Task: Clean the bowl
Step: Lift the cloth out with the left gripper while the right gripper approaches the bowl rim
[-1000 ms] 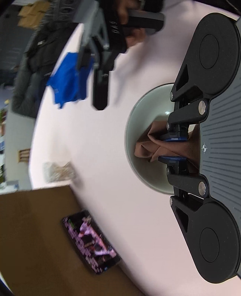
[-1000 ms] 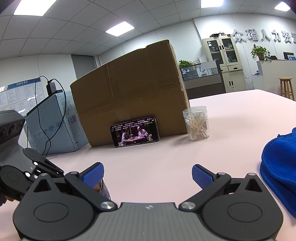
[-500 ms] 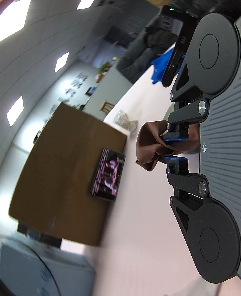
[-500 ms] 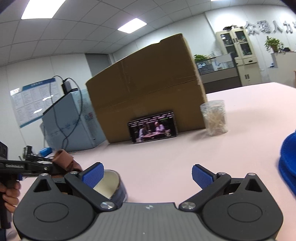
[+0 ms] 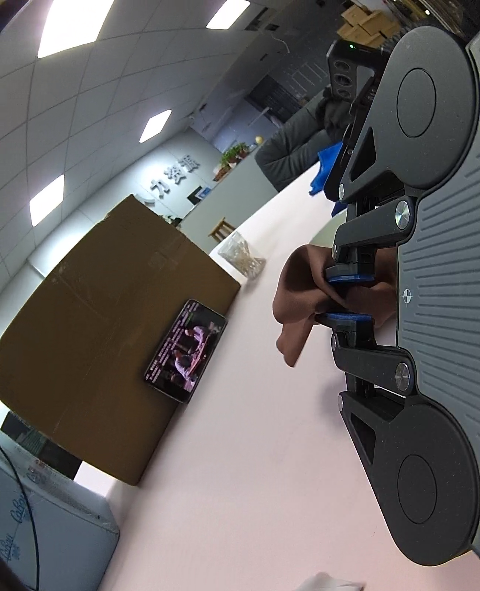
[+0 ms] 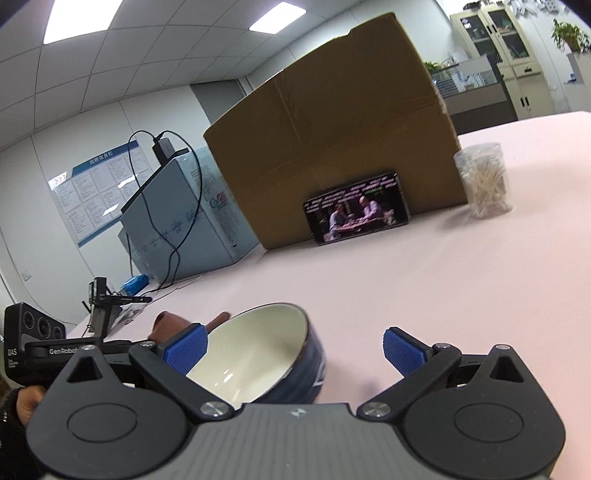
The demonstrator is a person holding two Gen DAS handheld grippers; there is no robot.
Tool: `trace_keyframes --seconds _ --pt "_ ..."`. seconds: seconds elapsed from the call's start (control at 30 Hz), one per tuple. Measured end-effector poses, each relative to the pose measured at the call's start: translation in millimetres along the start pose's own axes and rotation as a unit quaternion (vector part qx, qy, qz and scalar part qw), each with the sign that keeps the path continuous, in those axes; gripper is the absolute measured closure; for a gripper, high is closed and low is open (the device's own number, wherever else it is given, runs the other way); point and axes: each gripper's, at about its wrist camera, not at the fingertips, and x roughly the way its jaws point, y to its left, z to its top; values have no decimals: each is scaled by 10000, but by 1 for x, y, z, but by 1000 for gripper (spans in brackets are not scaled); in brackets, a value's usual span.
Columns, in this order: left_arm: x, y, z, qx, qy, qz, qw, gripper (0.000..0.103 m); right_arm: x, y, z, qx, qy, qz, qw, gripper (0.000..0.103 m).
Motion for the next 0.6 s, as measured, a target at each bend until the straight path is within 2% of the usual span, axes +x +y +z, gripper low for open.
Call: trace_keyframes --seconds 0.2,0.4,0.6 --pt "6 2 2 -8 -20 10 10000 89 6 9 -3 42 100 68 9999 0" --pt "6 -1 -2 35 -8 31 10000 89 9 11 -5 59 143 -145 9998 0" --pt "0 -11 -10 270 16 83 9996 87 15 6 -6 123 266 -356 9989 13"
